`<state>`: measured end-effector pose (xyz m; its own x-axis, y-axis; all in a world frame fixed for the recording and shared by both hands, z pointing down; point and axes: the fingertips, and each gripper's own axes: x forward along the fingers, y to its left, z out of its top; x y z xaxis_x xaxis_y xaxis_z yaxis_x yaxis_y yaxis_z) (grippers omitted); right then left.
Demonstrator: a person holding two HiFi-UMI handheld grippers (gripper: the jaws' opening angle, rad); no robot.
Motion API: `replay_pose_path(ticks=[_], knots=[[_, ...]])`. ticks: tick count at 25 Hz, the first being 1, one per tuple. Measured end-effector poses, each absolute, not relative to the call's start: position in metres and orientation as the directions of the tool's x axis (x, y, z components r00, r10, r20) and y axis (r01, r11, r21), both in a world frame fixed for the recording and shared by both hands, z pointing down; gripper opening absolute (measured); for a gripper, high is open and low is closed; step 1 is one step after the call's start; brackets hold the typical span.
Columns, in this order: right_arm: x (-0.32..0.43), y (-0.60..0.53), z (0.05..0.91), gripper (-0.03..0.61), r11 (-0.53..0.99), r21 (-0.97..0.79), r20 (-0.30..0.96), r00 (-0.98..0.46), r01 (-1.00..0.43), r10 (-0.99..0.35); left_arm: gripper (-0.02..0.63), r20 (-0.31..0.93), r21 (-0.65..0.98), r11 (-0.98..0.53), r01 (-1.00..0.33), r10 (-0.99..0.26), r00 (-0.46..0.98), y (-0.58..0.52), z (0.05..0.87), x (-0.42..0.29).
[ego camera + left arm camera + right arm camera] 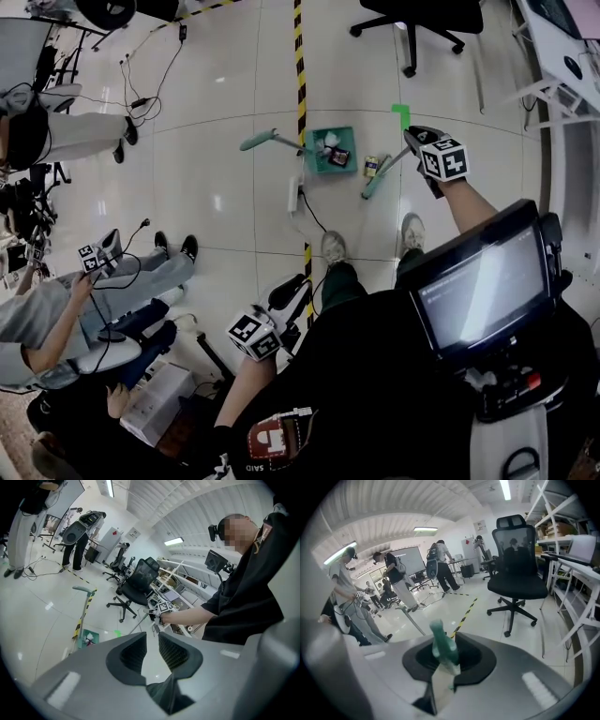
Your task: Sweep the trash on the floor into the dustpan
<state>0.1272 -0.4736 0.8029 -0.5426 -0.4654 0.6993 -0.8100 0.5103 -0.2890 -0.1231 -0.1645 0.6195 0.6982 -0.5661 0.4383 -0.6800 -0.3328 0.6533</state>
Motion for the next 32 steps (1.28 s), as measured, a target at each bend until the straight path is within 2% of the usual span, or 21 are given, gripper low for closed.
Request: replay_pose_path(ticks=[6, 9, 15, 22, 28, 32], knots=[[0.145, -0.455, 0.798, 0.052, 0.594, -0.256, 0.741, -0.549, -0.763, -0.386, 0.083, 0.409, 0.658, -0.351, -0.667, -0.577, 0.707, -0.178, 0.614, -0.118], [0.154, -0.443, 0.798, 0.051, 0.662, -0.206, 0.797, -0.516, -0.721, -0.314, 0.083, 0.391, 0.656, -0.358, -0.665, -0.593, 0.704, -0.182, 0.614, -0.121], [0.152, -0.469, 0.788, 0.051, 0.745, -0.113, 0.865, -0.434, -0.658, -0.252, 0.083, 0.370, 0.669, -0.331, -0.665, -0.629, 0.684, -0.181, 0.616, -0.131], [0.051, -0.490, 0.815, 0.051, 0.868, -0.073, 0.882, -0.438, -0.491, -0.174, 0.083, 0.392, 0.686, -0.247, -0.684, -0.668, 0.633, -0.153, 0.632, -0.172], [-0.055, -0.491, 0.825, 0.049, 0.894, -0.139, 0.768, -0.616, -0.427, -0.174, 0.083, 0.408, 0.691, -0.183, -0.699, -0.699, 0.587, -0.125, 0.648, -0.201], [-0.089, -0.488, 0.801, 0.046, 0.894, -0.183, 0.695, -0.697, -0.408, -0.176, 0.083, 0.416, 0.695, -0.153, -0.702, -0.711, 0.567, -0.125, 0.647, -0.214]])
